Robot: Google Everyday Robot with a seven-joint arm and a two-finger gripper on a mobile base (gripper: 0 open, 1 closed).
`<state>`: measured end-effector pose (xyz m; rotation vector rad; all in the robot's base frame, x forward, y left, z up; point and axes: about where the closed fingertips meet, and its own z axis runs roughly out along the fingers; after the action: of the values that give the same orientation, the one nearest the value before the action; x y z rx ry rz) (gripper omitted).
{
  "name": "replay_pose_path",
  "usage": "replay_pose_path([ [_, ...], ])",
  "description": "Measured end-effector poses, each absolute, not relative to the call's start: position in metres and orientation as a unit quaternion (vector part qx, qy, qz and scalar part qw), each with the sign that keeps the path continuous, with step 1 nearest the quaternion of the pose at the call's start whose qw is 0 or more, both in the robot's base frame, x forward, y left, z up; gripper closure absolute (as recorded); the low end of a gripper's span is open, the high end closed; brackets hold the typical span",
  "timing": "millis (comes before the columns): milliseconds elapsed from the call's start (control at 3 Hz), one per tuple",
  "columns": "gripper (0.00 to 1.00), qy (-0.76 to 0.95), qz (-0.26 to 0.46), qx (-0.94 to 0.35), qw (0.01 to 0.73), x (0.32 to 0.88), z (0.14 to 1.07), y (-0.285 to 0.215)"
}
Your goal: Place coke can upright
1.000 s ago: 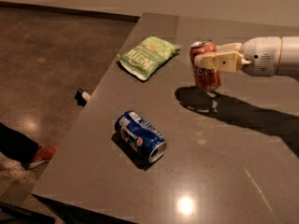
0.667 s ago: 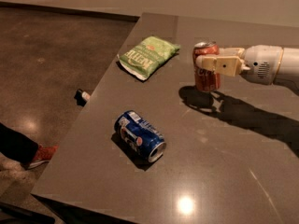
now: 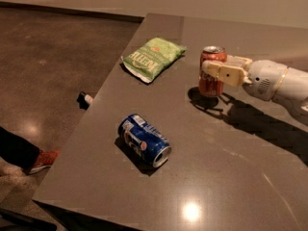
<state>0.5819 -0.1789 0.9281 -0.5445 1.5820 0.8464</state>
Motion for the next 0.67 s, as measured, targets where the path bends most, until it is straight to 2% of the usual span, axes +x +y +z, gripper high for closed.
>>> replay_pose_path([
  [333,1.0,0.672,0.36,-0.221,0.608,0.5851,0.922,-0.1815],
  [667,0.81,0.663,0.343,-0.214,0.63,0.5866,0.9161,-0.1846],
])
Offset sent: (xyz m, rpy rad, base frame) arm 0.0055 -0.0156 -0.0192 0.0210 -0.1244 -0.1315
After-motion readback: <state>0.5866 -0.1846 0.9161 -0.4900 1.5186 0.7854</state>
